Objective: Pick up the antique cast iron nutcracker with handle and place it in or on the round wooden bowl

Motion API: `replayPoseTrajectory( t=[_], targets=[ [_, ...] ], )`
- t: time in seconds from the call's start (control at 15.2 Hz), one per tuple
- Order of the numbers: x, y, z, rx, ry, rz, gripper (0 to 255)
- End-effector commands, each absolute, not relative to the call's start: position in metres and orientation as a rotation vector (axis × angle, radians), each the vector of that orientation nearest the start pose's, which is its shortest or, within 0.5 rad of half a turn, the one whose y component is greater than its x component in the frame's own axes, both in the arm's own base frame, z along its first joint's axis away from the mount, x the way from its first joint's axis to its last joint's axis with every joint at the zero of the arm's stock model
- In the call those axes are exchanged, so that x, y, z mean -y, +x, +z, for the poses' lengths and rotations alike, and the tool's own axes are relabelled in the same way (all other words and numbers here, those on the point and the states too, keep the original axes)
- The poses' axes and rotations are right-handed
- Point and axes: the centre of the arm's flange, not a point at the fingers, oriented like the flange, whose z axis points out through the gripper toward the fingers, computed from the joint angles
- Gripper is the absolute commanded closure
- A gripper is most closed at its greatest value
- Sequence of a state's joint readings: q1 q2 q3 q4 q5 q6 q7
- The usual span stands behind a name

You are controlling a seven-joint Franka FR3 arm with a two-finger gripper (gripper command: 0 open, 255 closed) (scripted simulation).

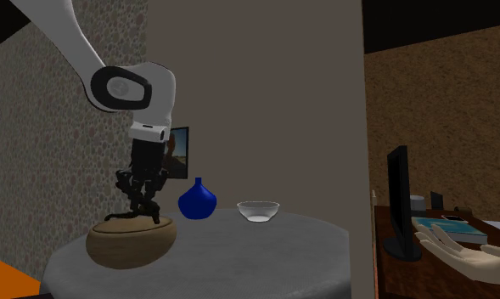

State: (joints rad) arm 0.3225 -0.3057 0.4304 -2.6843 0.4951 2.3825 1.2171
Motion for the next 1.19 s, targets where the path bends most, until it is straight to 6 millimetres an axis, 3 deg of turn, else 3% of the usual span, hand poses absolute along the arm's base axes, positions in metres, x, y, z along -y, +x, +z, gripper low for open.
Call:
replayPoseTrajectory(
  t=[0.0, 0.33, 0.59, 1.12],
  targets=[
    [-0.269, 0.293, 0.322, -1.236, -2.746, 0.263, 0],
    [-0.269, 0.293, 0.322, -1.236, -2.746, 0.263, 0],
    [-0.260, 0.298, 0.371, -1.236, -2.746, 0.263, 0],
    [-0.260, 0.298, 0.371, -1.236, -2.746, 0.263, 0]
  ],
)
